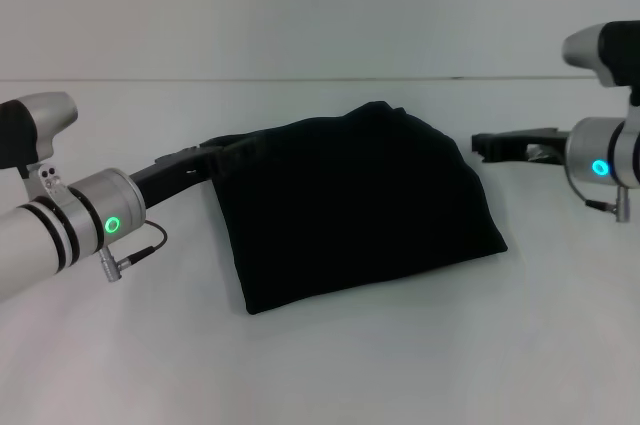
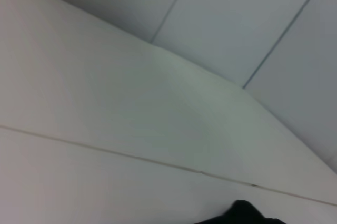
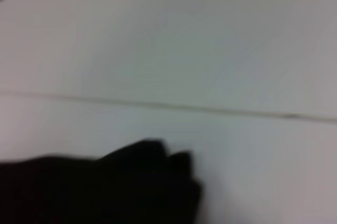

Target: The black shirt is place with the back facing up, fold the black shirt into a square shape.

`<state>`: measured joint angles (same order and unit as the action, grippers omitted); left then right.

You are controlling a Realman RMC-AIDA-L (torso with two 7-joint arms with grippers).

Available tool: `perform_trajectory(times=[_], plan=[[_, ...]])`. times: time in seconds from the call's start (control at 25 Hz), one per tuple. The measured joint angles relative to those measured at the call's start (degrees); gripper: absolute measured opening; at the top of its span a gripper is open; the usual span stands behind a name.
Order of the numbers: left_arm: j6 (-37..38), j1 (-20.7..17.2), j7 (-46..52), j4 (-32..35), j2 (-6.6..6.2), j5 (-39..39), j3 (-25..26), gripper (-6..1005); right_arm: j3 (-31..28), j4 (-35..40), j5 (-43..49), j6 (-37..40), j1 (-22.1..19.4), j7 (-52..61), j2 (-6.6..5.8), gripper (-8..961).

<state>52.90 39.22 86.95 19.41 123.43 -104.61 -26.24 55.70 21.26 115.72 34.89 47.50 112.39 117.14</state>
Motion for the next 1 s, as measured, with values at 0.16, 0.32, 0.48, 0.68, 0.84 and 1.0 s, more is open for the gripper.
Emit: perform_trajectory(times=[0.16,0.32,0.48,0.68,0.84,1.0], plan=[[-4.76,1.09,3.96,-0.34,0.02,-0.17,-0.33,914,-2.69,5.46,-1.4,1.14,-2.79,-0.24,0.29,41],[-9.62,2.53,8.75,-1.27,-0.17,-0.54,-3.23,910,-4.36,9.45,-3.9,8.04,-4.76,-0.27,-0.37,54],[-14.6,3.86,10.76,-1.82,-0.11,-0.58,-3.9,907,-5.19,9.75,-4.12,13.12,-4.91,-0.28,-1.52,67],[-17.05,4.34,10.88,-0.97,0.17,-0.18,-3.63,903,-5.06,9.84,-3.9,13.96,-4.94,-0.35,-1.92,173],[-17.23,4.64,10.89,-0.73,0.04,-0.22,-3.65,900,-5.06,9.86,-3.87,13.82,-4.95,-0.41,-1.98,333],[-19.04,5.2,10.65,-1.14,0.16,-0.49,-4.48,897,-5.11,9.9,-3.83,13.79,-4.69,-0.47,-2.05,394]])
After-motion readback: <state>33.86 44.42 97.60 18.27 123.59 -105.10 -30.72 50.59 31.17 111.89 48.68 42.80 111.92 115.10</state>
